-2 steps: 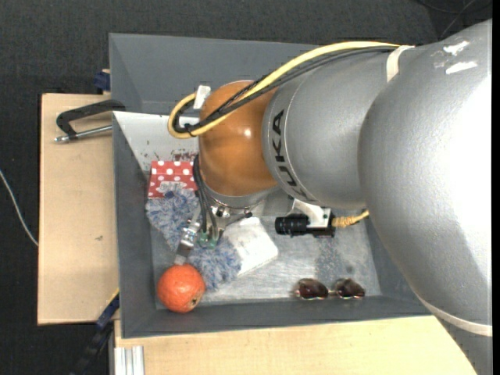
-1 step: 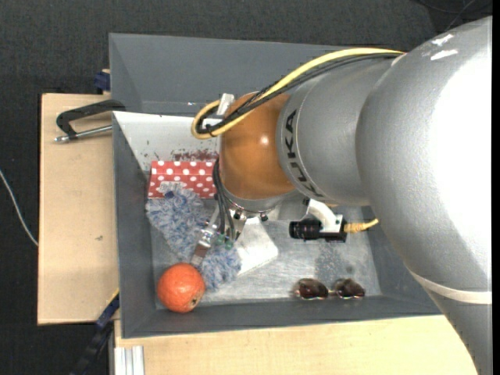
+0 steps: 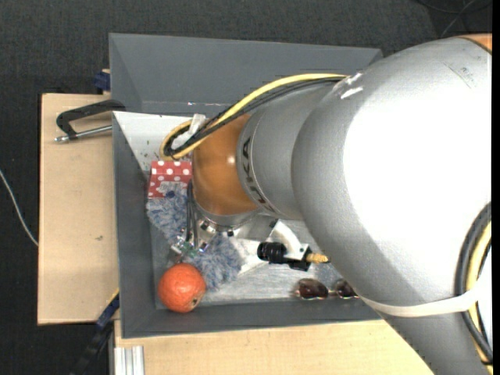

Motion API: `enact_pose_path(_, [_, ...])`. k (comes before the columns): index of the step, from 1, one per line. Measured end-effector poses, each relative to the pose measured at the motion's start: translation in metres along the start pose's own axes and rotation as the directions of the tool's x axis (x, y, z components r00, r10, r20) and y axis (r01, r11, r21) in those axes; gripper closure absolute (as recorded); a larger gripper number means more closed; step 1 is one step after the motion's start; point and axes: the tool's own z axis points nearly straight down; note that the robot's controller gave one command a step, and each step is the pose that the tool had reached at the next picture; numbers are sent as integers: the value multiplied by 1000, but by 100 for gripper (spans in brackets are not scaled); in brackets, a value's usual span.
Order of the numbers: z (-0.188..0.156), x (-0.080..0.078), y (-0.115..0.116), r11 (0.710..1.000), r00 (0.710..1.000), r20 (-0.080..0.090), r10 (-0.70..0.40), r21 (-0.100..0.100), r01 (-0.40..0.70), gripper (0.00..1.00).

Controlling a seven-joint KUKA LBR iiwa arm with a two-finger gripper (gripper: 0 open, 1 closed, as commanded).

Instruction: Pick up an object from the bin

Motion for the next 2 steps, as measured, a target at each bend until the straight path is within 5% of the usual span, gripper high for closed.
enact_pose_path(1, [-1,-17,-24,1000,1000,8,-19,-11,19,100])
enact_pose_path(2, [-1,-17,-24,1000,1000,8,-19,-12,19,100])
